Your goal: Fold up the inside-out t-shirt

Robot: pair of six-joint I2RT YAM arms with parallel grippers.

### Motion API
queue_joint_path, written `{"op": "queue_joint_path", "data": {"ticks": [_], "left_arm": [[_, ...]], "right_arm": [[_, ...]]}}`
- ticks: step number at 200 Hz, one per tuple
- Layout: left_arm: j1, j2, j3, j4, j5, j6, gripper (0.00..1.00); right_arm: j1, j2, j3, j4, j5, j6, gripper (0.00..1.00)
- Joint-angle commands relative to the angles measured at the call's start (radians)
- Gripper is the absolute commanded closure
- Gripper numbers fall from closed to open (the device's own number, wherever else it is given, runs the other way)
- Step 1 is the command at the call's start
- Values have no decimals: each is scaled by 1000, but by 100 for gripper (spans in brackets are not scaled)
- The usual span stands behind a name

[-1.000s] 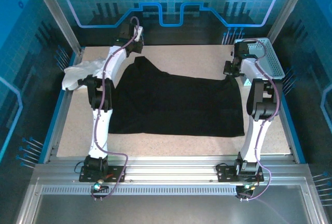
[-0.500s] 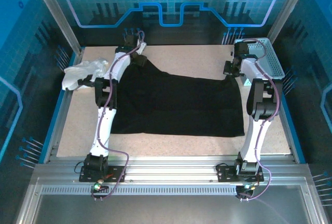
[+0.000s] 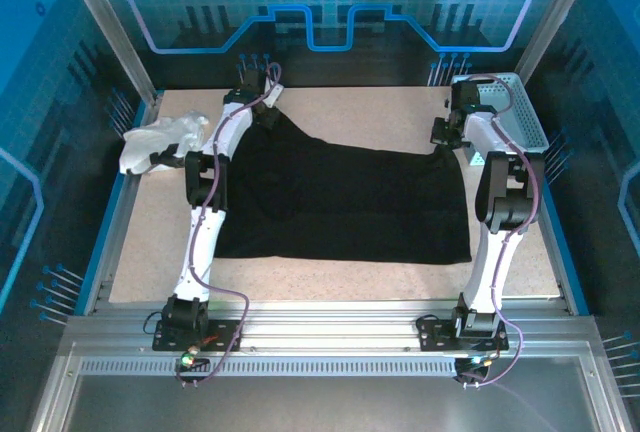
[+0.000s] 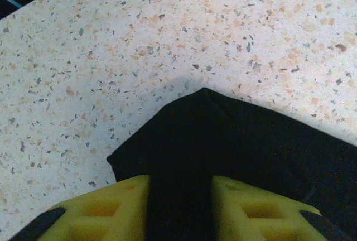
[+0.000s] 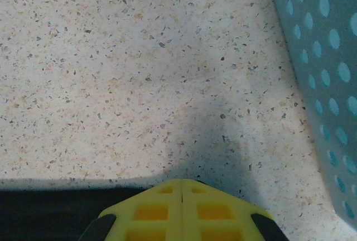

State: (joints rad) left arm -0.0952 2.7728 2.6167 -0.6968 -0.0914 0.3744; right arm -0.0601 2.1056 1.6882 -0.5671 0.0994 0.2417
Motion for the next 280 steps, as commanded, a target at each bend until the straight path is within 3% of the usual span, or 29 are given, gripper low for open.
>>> {"op": "queue_joint_path", "data": {"ticks": [1,40,131,212,280], "left_arm": [[15,27,31,1,-12,6,75],[24,17,33,53,4,-24,86],[28,-53,23,109,-2,-20,94],[23,-261,-180,67,-5,-15,93],[22,-306,-263,87,91,-61,97]], "right_arm": [[-12,-10,4,-2,-5,-10,100],[-12,-13,3,-5,-7,-13,100],[-12,-13,1,-4,-7,-15,100],[-18,-22,10,-2,-10,-17,100],[-18,-25,4,0,-16,-19,100]]}}
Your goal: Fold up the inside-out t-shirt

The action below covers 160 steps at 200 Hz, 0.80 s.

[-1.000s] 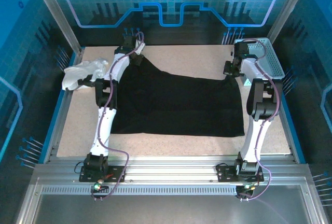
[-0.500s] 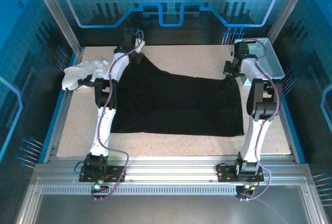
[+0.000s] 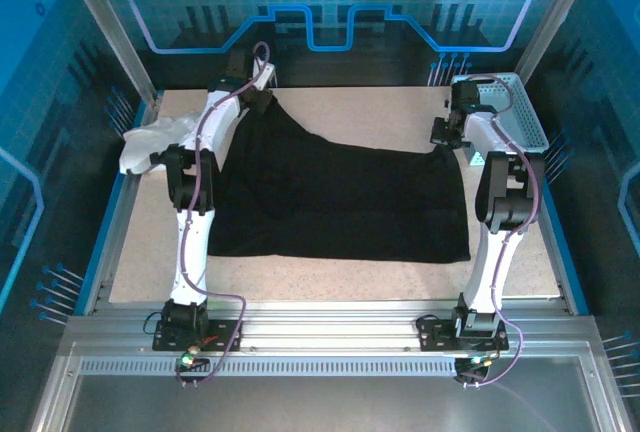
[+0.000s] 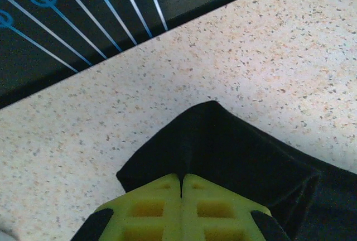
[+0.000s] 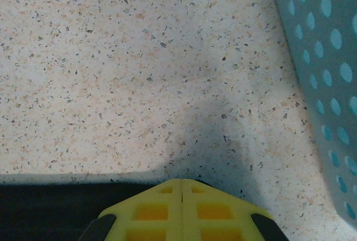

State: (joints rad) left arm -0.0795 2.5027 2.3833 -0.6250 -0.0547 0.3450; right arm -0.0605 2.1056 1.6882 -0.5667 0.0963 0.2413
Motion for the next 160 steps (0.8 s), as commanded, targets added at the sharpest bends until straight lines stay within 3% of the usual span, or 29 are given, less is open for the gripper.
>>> {"op": "queue_joint_path", "data": {"ticks": [1,63,116,160], "left_arm": [[6,-36,-31,16,55,-32,97],[6,-110,-114,71,87,-125,100],[6,-447,-550,262,125,-293,100],[9,-732,-910,407,66,-440,100]], "right_arm": [[-18,-25,3,0,-12,-19,100],[-19,-82,-25,15,-38,-14,100],[-22,-295,-188,10,-51,-1,100],[-27,-510,-365,-39,8,10,100]]}}
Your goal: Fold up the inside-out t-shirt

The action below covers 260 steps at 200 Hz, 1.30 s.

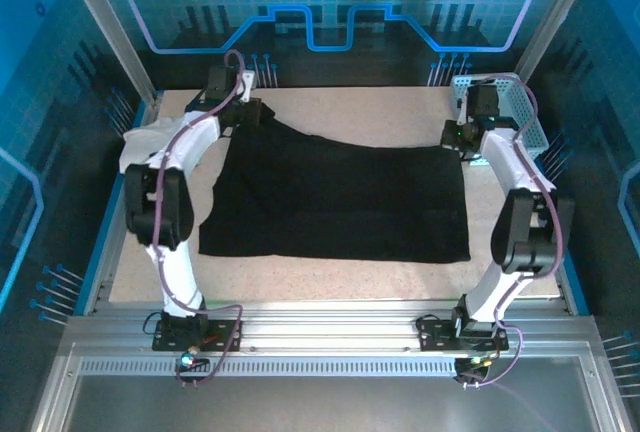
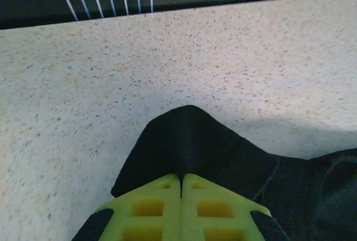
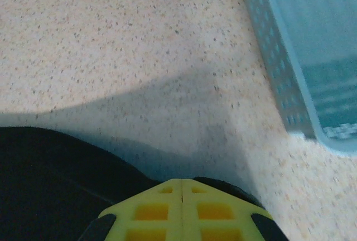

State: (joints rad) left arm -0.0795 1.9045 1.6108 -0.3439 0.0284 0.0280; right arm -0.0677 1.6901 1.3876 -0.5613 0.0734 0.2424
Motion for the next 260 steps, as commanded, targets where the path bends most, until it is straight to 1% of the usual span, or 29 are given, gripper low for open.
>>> {"op": "queue_joint_path", "data": {"ticks": [1,22,41,63,92,129,171,207,239,246,256,260], "left_arm": [[9,-139,-144,129,-18,-128,100],[10,-267,-296,191,-15,-208,100],[11,-367,-398,204,-23,-264,100],[10,-455,-502,211,-22,-325,100],[9,-509,-594,216,-6,-361,100],[9,-531,-670,186,-48,-355,100],[9,-545,-742,209,-37,-404,100],[9,-596,-802,210,-35,-431,100],[9,-646,-880,218,-22,-469,100],[8,-650,-900,225,-18,-481,100],[7,-647,-930,245,-10,-488,100],[7,-645,-940,250,-7,-490,100]], "right_arm": [[-20,-99,-67,-47,33,8,100],[-29,-190,-123,-90,57,14,100],[-37,-261,-178,-104,60,32,100],[-52,-297,-220,-106,68,34,100],[-71,-260,-229,-94,57,35,100],[-84,-201,-247,-65,97,30,100],[-87,-143,-277,-44,126,36,100],[-87,-115,-329,-25,151,53,100],[-90,-121,-419,7,172,96,100],[-93,-125,-442,25,165,111,96],[-99,-128,-463,48,140,128,86],[-99,-129,-466,52,133,132,80]]}}
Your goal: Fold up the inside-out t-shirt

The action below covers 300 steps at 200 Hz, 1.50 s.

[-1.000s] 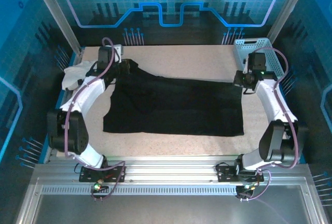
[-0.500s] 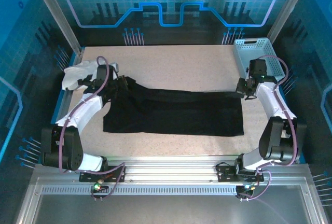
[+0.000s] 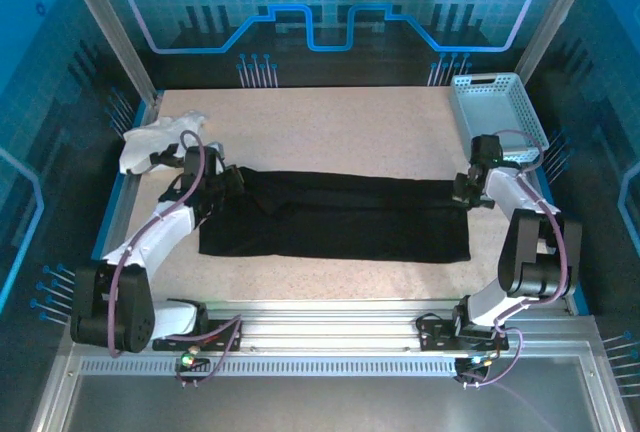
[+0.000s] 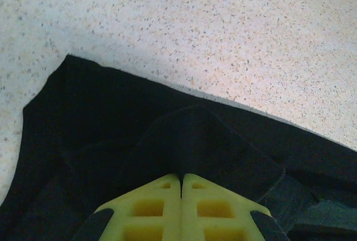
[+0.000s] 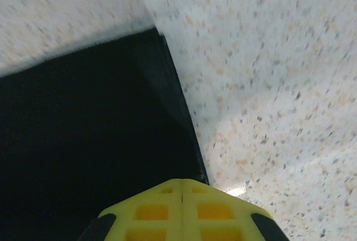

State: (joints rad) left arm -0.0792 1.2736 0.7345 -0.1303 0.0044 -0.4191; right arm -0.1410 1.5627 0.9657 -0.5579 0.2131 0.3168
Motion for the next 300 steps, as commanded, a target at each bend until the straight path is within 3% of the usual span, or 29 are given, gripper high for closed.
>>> {"op": "queue_joint_path", "data": {"ticks": [1,22,40,57,76,107,132,169,213,229,255,266,282,300], "left_arm": [[7,-13,-66,38,17,-43,100],[4,6,-95,56,35,-51,100],[4,7,-111,71,45,-64,100],[4,4,-127,96,45,-66,100],[4,21,-127,107,61,-74,100],[4,42,-123,115,101,-104,100],[3,44,-124,111,113,-109,100],[4,44,-128,103,115,-103,100],[4,44,-132,101,116,-102,100],[4,44,-133,105,117,-104,100],[4,47,-132,106,113,-106,100],[4,46,-132,106,111,-108,100],[4,40,-132,100,101,-103,100],[4,34,-134,89,79,-90,99]], "right_arm": [[-26,-2,-44,49,-9,58,79],[12,-62,-56,94,-26,40,60],[118,-155,-81,176,-26,-38,50],[255,-194,-81,240,-39,-108,48],[436,-168,-81,328,-143,-180,47],[744,-13,-11,472,-289,-178,47],[943,163,120,561,-276,-196,44],[1073,406,318,601,-276,-220,42],[1105,572,432,577,-187,-206,42],[1106,582,440,568,-139,-209,49],[1106,544,412,577,-109,-230,84],[1103,519,389,579,-116,-237,93],[1094,470,350,584,-159,-240,100],[1078,425,317,575,-239,-235,100]]}}
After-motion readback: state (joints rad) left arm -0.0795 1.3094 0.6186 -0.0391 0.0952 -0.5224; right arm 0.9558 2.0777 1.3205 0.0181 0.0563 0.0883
